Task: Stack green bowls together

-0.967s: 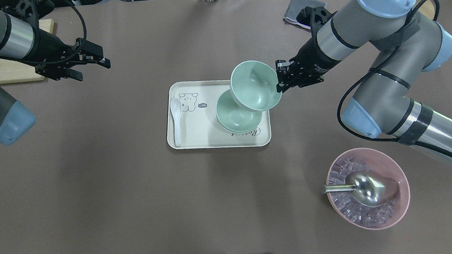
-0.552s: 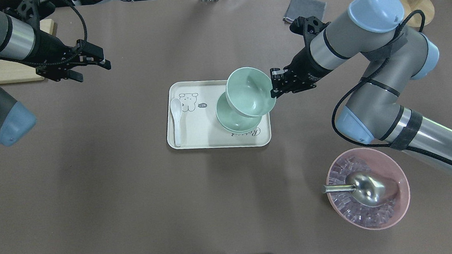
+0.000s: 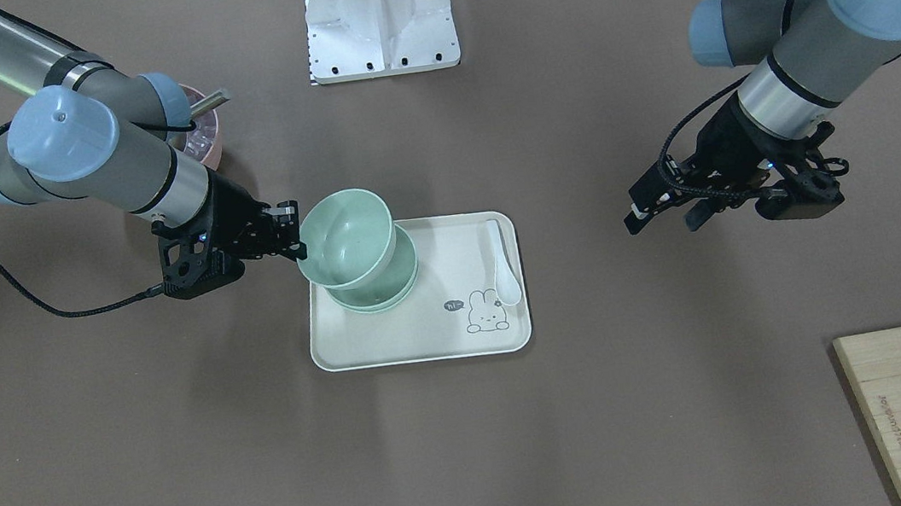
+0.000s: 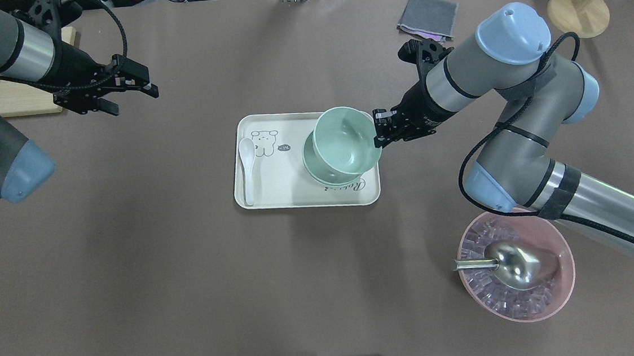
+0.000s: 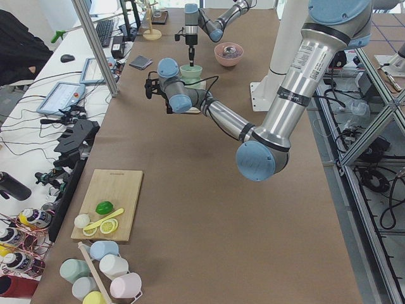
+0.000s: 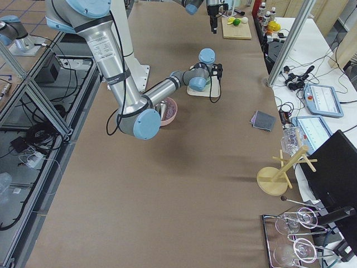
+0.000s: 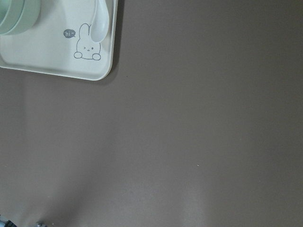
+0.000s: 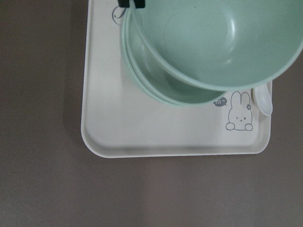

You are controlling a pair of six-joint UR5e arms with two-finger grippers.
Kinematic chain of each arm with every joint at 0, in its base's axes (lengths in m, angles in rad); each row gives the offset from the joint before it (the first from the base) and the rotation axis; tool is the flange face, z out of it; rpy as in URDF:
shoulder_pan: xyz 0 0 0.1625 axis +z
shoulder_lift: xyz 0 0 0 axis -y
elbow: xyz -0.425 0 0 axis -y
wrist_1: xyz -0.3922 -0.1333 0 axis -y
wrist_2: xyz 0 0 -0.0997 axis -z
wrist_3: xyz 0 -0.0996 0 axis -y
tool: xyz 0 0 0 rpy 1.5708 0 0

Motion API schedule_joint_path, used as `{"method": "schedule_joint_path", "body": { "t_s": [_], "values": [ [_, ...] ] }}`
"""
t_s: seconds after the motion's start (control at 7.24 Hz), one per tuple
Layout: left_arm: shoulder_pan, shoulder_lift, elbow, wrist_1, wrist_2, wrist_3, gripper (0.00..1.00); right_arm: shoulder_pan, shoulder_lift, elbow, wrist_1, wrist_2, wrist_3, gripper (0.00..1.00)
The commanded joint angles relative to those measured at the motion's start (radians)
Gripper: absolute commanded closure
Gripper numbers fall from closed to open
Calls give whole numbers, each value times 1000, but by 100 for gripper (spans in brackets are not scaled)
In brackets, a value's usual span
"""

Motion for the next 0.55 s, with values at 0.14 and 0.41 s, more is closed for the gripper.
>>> {"method": "schedule_joint_path", "body": {
  "t_s": [0.14,0.41],
  "values": [
    [1,-5,0,9,-2,0,3,-18,3,-13,2,-23,-1,100],
    [1,-5,1,11,-3,0,3,-18,16,-13,2,-26,-1,100]
  ]
}}
